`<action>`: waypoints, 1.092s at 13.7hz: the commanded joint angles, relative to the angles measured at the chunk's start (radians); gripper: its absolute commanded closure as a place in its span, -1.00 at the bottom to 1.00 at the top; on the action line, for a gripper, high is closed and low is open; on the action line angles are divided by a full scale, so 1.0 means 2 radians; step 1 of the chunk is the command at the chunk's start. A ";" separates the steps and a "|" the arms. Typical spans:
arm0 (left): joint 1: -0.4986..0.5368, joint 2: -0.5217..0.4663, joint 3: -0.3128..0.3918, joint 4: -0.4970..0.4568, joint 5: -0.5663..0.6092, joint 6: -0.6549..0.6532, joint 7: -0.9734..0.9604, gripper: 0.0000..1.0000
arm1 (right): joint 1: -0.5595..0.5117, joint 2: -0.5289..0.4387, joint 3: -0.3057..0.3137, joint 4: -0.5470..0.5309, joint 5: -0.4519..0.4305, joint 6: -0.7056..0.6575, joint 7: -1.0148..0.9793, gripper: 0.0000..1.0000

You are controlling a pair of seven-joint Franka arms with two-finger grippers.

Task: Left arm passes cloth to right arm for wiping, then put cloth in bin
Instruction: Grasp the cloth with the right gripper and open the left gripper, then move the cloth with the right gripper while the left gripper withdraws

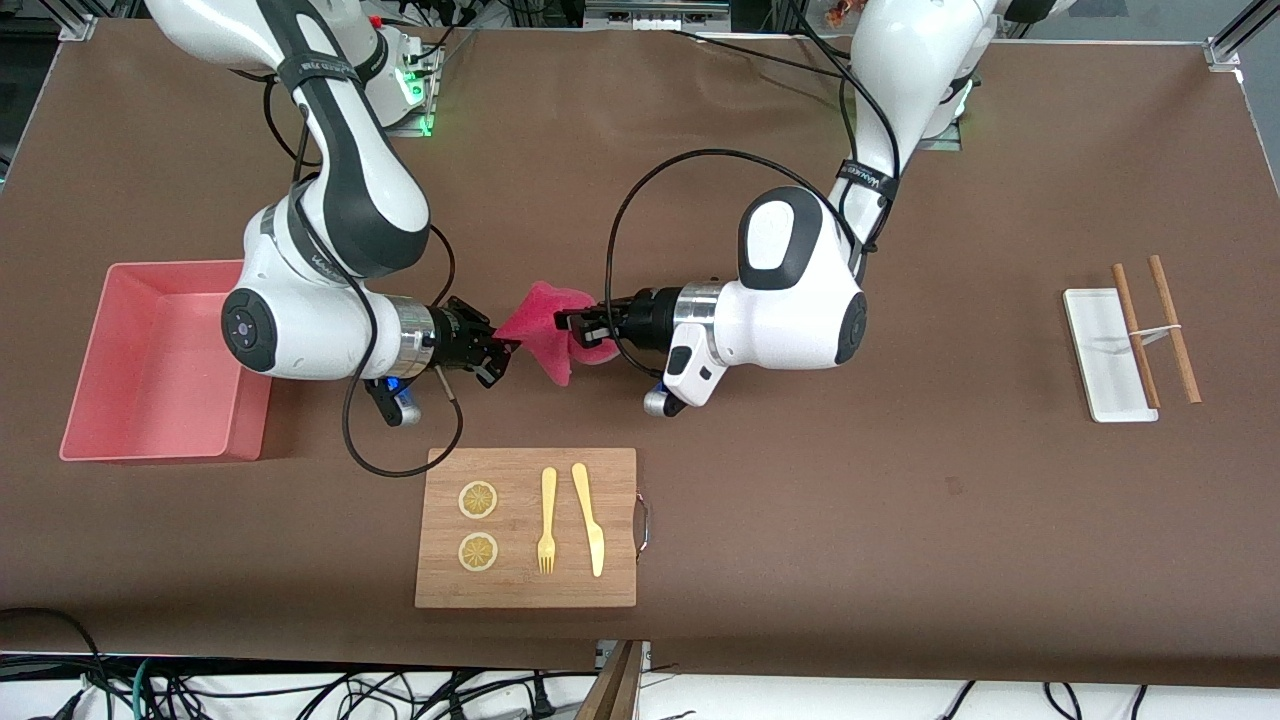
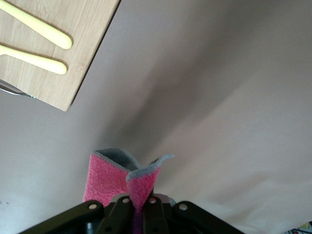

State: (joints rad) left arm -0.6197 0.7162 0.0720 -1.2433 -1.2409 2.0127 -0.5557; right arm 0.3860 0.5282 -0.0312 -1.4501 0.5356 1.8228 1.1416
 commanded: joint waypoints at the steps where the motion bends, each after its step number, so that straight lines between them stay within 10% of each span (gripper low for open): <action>1: -0.003 0.007 0.005 0.011 -0.015 0.003 0.003 0.18 | 0.003 -0.004 -0.002 0.001 -0.009 -0.002 -0.006 1.00; 3: 0.000 0.005 0.005 0.010 -0.012 0.003 0.004 -0.99 | 0.001 -0.004 -0.003 0.002 -0.009 -0.002 -0.009 1.00; 10: 0.042 0.003 0.008 0.009 -0.005 -0.002 0.005 -1.00 | 0.046 0.029 -0.002 0.001 -0.067 0.001 -0.040 1.00; 15: 0.100 -0.042 0.009 -0.007 0.102 -0.079 0.039 -1.00 | 0.083 0.033 -0.001 0.002 -0.061 0.023 -0.035 1.00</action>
State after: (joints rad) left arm -0.4666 0.6975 0.0915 -1.2373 -1.1247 1.9466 -0.4973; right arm 0.5364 0.5999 -0.0283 -1.4574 0.4192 1.8717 1.0753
